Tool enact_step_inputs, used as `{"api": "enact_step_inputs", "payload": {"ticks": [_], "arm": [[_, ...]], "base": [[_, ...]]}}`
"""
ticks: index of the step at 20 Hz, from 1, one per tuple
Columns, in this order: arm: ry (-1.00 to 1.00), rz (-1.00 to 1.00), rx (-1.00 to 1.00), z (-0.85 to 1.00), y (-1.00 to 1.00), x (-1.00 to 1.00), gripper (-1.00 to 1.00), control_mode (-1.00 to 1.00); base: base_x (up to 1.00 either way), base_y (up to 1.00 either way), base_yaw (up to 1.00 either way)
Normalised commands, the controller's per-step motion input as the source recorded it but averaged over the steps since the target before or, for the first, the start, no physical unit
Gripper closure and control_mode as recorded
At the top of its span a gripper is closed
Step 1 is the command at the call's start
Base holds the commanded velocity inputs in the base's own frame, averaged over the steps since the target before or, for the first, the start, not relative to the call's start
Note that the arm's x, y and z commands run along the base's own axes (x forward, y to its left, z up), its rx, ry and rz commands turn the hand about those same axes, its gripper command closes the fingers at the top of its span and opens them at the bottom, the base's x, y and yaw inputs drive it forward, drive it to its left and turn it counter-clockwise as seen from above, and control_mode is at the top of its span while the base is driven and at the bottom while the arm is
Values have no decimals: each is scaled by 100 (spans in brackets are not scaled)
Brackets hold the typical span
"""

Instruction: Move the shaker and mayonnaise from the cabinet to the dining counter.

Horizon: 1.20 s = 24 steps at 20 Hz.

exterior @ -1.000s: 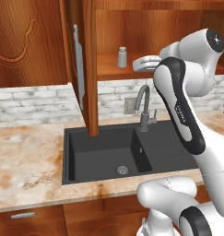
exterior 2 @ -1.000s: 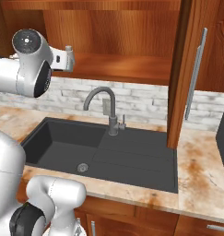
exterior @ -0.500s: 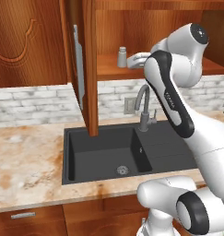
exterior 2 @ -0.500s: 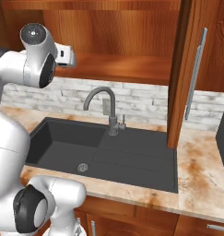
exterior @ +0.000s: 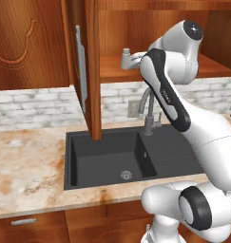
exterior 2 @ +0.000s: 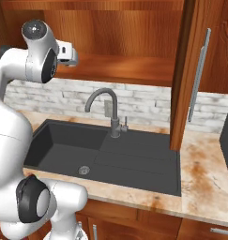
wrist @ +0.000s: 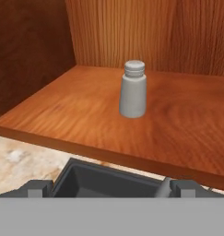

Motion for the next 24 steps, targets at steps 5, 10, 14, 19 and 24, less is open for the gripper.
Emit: {"api": "enact_step_inputs", "payload": {"ticks": [5,10,14,19,24], "arm": [[-1,0,0,-6,4,17,-100,-100],[-3,0,0,-22,3,20,-100,-100],[-4,0,0,-16,0,26,-100,-100],[0,0,0,0,0,37,-100,-100],[0,0,0,0,0,40,-100,-100]], "base": [[0,0,0],[0,0,0],[0,0,0],[0,0,0],[0,0,0]]}}
